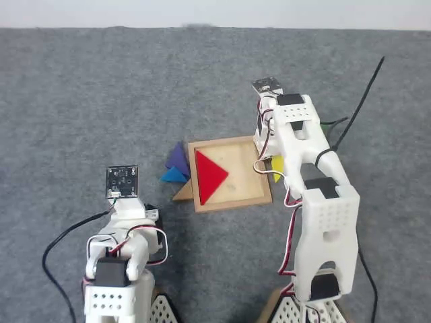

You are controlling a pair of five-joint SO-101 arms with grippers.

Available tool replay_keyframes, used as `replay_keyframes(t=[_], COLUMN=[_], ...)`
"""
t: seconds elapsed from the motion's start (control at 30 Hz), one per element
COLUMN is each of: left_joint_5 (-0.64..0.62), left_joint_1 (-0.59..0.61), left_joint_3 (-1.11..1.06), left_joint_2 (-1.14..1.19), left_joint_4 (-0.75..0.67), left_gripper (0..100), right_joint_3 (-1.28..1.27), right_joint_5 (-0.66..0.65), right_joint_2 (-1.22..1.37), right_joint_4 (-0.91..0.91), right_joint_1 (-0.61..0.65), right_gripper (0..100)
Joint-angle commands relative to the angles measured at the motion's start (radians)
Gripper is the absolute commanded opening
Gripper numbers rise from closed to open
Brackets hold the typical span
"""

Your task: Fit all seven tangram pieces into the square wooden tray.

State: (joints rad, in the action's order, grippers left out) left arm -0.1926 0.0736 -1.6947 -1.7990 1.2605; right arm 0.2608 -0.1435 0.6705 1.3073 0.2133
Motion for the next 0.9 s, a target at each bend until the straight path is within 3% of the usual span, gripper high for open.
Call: replay_keyframes(t=[0.0,0.13,0.53,0.87], left_joint_5=[0.009,0.009,0.009,0.009], left_joint_1=[0.006,0.006,0.006,0.006], left_joint_3=[0.012,0.012,0.012,0.012], left_joint_2=[-0.020,-0.020,-0.020,-0.020], left_joint_4=[0.002,0.002,0.002,0.002], left_gripper=[1,1,1,1], right_joint_3=[0.081,0.127,0.103,-0.334], right_joint_5=[0.008,0.014,0.005,-0.026], right_joint_2=[0.045,0.081,0.071,-0.337], right_joint_4=[0.065,0.105,0.119,-0.038], right_joint_1=[-0.025,-0.031,-0.094,-0.085], right_gripper=[29.1,23.6,23.4,23.4])
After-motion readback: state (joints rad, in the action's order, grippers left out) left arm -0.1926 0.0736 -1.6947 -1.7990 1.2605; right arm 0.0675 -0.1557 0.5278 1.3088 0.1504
